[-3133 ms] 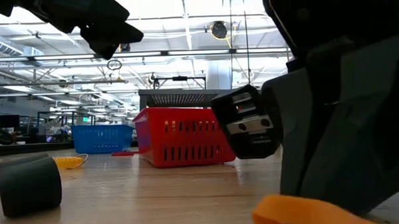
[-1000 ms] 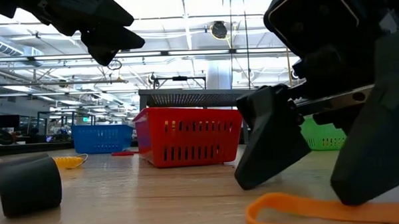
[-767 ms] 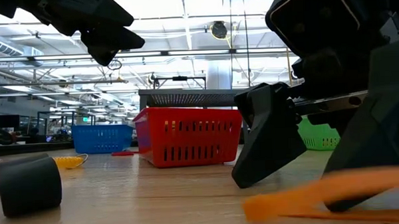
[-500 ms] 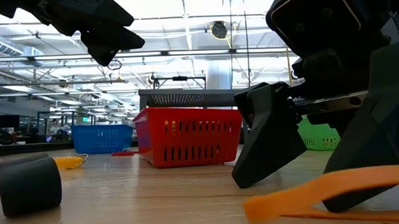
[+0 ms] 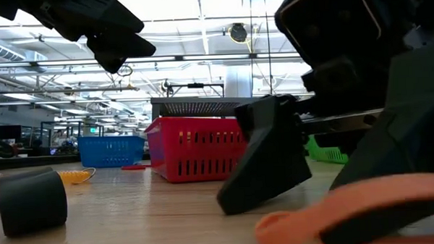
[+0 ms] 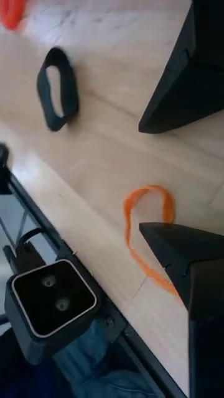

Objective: Pick & Place Office Desk Supplies
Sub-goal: Put the orange rubber band into the green bin

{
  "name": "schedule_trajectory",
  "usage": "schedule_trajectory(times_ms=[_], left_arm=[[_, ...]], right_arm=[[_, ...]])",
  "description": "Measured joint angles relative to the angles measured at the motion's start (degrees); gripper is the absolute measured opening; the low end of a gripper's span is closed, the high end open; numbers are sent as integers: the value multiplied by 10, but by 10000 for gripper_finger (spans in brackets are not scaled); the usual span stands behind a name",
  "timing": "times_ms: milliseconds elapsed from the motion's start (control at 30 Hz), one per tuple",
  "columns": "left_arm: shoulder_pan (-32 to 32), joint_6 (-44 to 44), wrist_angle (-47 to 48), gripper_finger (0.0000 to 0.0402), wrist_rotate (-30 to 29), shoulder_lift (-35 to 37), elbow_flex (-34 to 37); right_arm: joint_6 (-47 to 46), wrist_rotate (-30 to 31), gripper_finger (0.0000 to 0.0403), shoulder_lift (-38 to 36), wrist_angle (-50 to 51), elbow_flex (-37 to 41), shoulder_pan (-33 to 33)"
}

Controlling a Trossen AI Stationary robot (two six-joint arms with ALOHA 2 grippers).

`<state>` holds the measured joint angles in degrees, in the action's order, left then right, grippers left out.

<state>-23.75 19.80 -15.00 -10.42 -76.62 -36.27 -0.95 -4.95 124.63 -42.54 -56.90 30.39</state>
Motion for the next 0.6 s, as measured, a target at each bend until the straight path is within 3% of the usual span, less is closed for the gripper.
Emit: schedule_trajectory(times_ms=[400, 500, 600], left_arm=[[0, 0, 2, 184, 0, 0, 0], [0, 0, 3, 184, 0, 0, 0], [0, 0, 3, 184, 0, 0, 0]], right_arm=[[31, -11, 234, 5, 59, -24, 3], [35, -13, 207, 5, 66, -24, 3], [53, -20, 154, 5, 75, -23, 3]])
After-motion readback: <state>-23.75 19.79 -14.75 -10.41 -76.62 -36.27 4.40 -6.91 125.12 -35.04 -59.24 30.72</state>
